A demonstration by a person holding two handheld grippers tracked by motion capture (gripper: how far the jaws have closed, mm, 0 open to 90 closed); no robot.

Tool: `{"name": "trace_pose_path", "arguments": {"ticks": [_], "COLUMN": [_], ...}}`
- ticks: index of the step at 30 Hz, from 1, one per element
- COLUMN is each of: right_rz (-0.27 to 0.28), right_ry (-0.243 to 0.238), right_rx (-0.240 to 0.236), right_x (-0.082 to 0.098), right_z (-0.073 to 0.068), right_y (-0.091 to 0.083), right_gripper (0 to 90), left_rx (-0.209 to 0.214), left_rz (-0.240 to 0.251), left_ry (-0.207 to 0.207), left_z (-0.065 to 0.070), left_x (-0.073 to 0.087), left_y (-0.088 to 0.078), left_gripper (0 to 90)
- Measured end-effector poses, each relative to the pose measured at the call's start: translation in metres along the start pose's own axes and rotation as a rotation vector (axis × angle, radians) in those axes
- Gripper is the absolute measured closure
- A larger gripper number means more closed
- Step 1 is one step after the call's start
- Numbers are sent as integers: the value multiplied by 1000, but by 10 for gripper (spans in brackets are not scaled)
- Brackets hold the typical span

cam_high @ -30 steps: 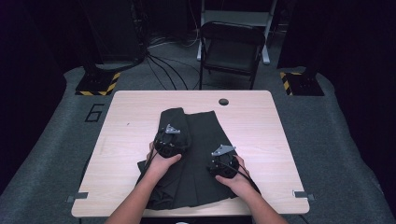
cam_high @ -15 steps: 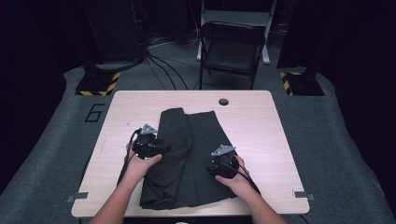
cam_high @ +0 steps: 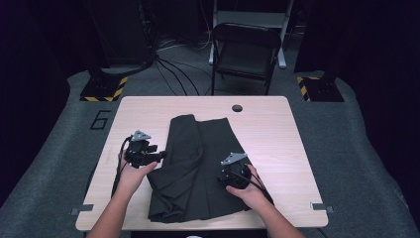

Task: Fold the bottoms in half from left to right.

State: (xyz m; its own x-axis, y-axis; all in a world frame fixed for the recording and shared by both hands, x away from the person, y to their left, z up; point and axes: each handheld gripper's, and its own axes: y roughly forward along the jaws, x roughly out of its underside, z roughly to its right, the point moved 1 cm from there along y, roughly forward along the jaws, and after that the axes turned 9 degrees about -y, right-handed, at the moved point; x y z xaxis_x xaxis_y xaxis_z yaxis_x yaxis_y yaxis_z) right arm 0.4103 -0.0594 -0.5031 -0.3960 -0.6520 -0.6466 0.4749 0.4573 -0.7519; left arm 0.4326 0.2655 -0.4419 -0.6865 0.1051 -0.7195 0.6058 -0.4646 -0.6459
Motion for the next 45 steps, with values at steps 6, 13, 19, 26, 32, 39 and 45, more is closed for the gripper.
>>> {"name": "trace_pose_path", "arguments": {"ticks": [6,13,19,26,32,39,45], "right_rz": [23,47,67,53,37,-28,-60], "right_ry": [-52,-65,-67,-38,-36,-64,-74], "right_rx": [-57,-108,-123,-74,-62,-95,-136], "right_x": [-29,-57,-84,-110,-129,-137,-127], "right_z": [-16,-23,-24,-22,-20,-25,-26], "right_y": [-7,3,14,32,53,74,72], "right_gripper": [429,427,404,423,425,422,443], "left_rx": [-13,-30,-42,-54,-57,-65,-68], "left_rz": [23,40,47,53,46,50,41], "left_ry": [-17,-40,-55,-59,-62,-70,-76], "left_z": [-5,-15,-22,-26,-28,-31,-36], "left_x": [0,-1,1,2,3,4,5], "left_y": [-5,-13,-17,-20,-18,-16,-17], "left_gripper": [468,463,462,460,459,459,459]}}
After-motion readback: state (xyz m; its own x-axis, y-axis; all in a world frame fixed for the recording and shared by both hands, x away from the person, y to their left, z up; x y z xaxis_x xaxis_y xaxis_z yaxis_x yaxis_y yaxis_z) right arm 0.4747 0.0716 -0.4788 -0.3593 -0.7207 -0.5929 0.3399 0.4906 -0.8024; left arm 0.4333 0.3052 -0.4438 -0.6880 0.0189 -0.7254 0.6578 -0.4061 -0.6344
